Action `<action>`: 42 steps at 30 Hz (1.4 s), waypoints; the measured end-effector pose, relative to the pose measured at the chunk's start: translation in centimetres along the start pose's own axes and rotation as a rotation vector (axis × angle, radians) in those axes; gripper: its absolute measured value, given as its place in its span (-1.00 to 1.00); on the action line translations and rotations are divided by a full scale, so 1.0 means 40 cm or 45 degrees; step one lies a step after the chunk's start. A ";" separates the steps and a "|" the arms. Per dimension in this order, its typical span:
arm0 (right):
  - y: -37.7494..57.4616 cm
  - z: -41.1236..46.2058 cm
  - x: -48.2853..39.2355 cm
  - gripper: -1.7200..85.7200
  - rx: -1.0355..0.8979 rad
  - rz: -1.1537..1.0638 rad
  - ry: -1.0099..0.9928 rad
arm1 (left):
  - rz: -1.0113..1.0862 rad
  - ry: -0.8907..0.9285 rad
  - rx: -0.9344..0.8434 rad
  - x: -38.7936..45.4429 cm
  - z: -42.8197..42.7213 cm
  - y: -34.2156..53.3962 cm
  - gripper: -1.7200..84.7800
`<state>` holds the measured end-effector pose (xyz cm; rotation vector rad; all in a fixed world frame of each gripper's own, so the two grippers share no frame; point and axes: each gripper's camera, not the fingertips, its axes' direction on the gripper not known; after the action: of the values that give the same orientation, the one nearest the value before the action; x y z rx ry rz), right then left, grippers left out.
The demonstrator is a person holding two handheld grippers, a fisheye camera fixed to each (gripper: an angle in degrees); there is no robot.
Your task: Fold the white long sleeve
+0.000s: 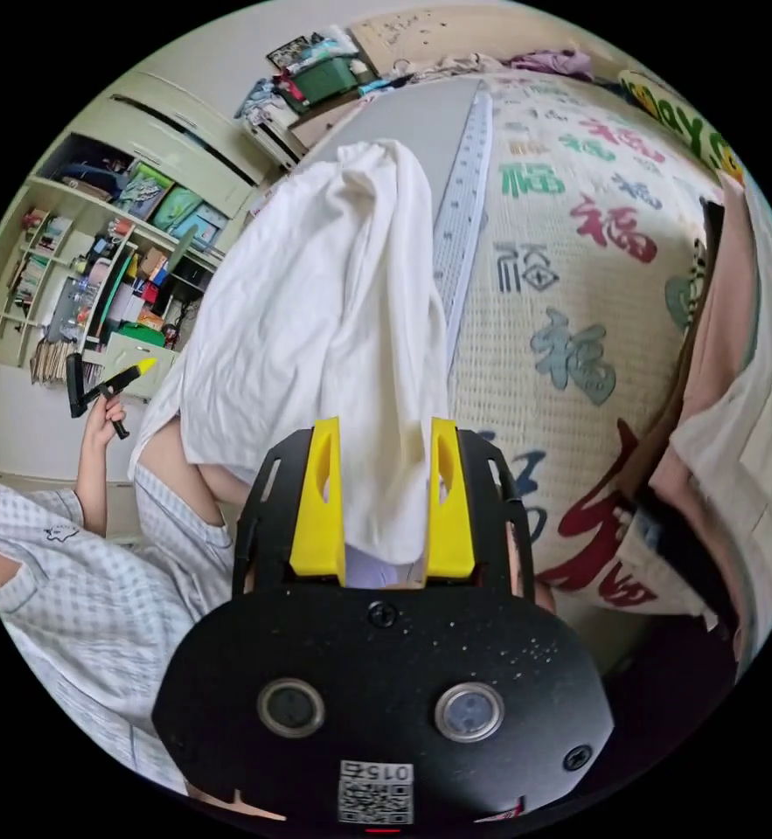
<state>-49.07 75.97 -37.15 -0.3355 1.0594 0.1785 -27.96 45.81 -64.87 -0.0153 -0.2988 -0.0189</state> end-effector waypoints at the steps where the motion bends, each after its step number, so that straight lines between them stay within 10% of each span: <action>1: -0.016 0.013 -0.019 -0.65 -0.047 -0.010 0.038 | 0.005 -0.016 -0.079 0.014 0.012 0.002 -0.67; 11: -0.255 -0.174 -0.112 -0.91 -0.091 -0.108 0.240 | 0.403 -0.389 -0.599 0.129 0.172 -0.172 -0.91; 17: -0.585 -0.754 -0.144 -0.92 0.442 0.059 0.992 | 0.154 -0.916 0.142 0.025 -0.173 -0.482 -0.91; 22: -0.691 -0.916 -0.143 -0.80 0.636 0.223 0.672 | -0.230 -0.587 0.511 -0.048 -0.244 -0.509 -0.77; 29: -0.587 -0.425 -0.119 -0.67 0.107 -0.073 0.385 | 0.138 0.165 -0.047 0.207 0.277 -0.198 -0.71; 42: -0.374 -0.141 0.117 -0.87 0.101 0.313 -0.122 | -0.097 0.388 -0.220 0.234 0.531 -0.008 -0.84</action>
<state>-46.93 59.90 -41.01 -0.1227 1.0084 0.3680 -25.29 45.70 -41.83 -0.1714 0.0081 -0.1214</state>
